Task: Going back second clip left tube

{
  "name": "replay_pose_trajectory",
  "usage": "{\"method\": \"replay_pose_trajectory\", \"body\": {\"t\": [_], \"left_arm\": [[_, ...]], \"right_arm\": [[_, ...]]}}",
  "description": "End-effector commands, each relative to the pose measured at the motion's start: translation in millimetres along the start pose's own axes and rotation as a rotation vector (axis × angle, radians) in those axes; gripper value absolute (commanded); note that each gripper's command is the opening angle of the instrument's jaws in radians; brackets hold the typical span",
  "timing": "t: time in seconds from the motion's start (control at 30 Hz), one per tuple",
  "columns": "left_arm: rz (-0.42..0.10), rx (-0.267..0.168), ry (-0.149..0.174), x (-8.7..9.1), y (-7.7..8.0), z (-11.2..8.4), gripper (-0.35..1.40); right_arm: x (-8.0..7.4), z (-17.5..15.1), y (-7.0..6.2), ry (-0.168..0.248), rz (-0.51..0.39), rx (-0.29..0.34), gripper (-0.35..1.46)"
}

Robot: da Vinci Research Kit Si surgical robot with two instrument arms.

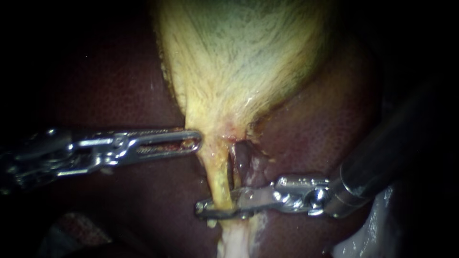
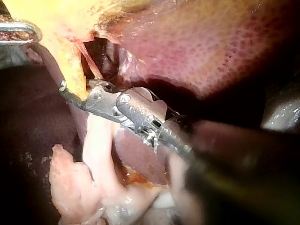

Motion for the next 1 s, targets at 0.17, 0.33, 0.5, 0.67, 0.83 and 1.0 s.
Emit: {"method": "replay_pose_trajectory", "body": {"t": [0.17, 0.33, 0.5, 0.67, 0.83, 1.0], "left_arm": [[0.000, -0.001, -0.001, 0.0, -0.1, -0.1, -0.32], [0.000, -0.001, 0.000, 0.0, 0.0, -0.2, -0.35], [0.001, 0.000, 0.000, 0.1, 0.1, -0.5, -0.35], [0.002, 0.002, 0.001, 0.2, 0.1, -1.0, -0.35], [0.002, 0.002, 0.001, 0.3, 0.0, -1.2, -0.35], [0.002, 0.002, 0.001, 0.3, 0.0, -1.2, -0.35]], "right_arm": [[0.0, 0.1, -0.2, 0.000, -0.001, 0.000, -0.35], [0.3, 0.5, -0.8, 0.047, -0.004, 0.018, 0.23], [0.6, 0.6, -1.1, 0.097, -0.054, 0.034, 0.47], [0.2, -0.6, -0.9, 0.111, -0.214, 0.036, 0.54], [-0.3, -2.3, -0.2, 0.113, -0.297, 0.027, 0.56], [-0.9, -3.8, 0.0, 0.115, -0.308, 0.014, 0.58]]}}
